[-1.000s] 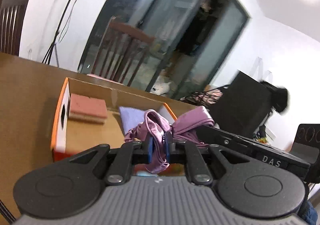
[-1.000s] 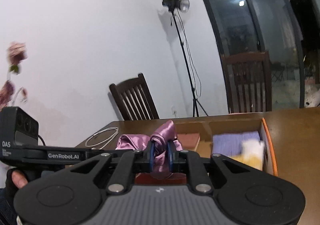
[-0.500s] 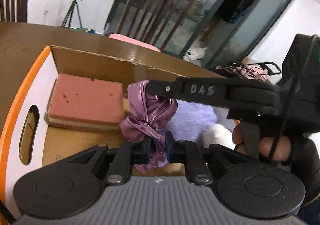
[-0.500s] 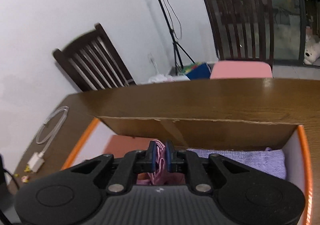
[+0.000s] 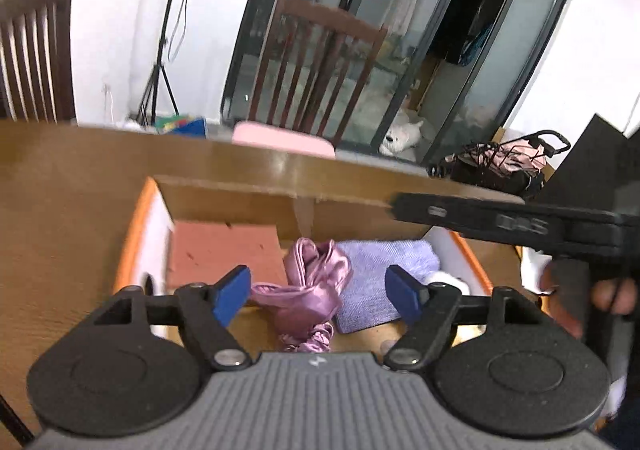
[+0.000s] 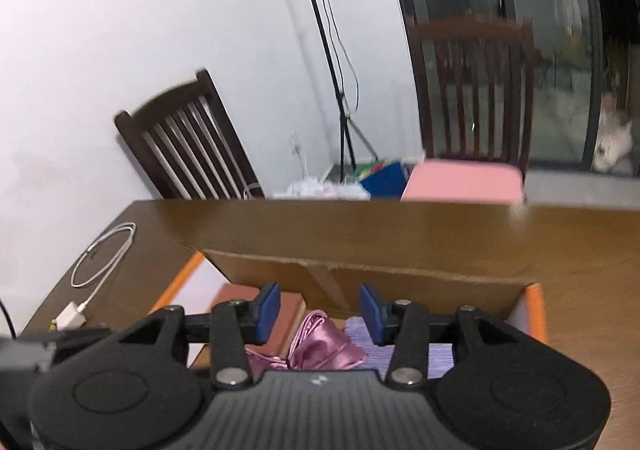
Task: Organize soft objects
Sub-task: 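Lower the bow into the box beside the sponge and open both grippers, then withdraw both grippers from the box toward the lavender fuzzy roll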
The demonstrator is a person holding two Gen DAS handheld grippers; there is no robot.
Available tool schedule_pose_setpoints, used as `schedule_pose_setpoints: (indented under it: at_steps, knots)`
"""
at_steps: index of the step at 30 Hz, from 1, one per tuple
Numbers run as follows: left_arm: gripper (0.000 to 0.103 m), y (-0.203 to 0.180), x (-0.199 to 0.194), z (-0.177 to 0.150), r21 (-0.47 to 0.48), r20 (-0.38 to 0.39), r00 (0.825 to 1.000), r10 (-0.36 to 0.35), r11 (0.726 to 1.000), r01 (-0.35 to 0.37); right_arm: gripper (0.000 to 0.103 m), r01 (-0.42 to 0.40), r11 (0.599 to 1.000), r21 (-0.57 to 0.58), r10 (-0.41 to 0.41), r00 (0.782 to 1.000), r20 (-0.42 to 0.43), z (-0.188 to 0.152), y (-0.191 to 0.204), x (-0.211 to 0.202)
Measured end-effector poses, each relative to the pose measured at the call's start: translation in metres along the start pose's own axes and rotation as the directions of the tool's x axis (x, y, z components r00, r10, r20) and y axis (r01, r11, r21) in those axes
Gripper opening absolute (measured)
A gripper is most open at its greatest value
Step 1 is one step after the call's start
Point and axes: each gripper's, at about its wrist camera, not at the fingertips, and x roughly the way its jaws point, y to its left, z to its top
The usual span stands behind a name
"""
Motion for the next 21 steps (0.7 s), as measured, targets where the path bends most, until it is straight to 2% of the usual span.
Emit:
schedule_pose_setpoints:
  at_steps: [4,10,16,21]
  knots:
    - [0.084,-0.01,-0.057,0.007,0.053,0.066,0.998,0.016,0.998,-0.019,0.05,0.035,0.999,-0.032,-0.034,0.998,0.046,0.0,0.003,-0.066]
    - [0.093,-0.016,-0.145,-0.012,0.106,0.181,0.982,0.047,0.992,-0.067,0.061,0.104,0.989,-0.105,-0.091,0.988,0.127,-0.013,0.018,-0.168]
    - [0.096,-0.033,-0.204,-0.042,0.14,0.234,0.97,0.061,0.986,-0.095,0.064,0.091,0.986,-0.143,-0.062,0.979,0.194,-0.038,0.048,-0.234]
    - [0.102,-0.045,-0.245,-0.086,0.168,0.298,0.953,0.059,0.979,-0.114,0.074,0.071,0.98,-0.183,-0.022,0.967,0.255,-0.075,0.069,-0.272]
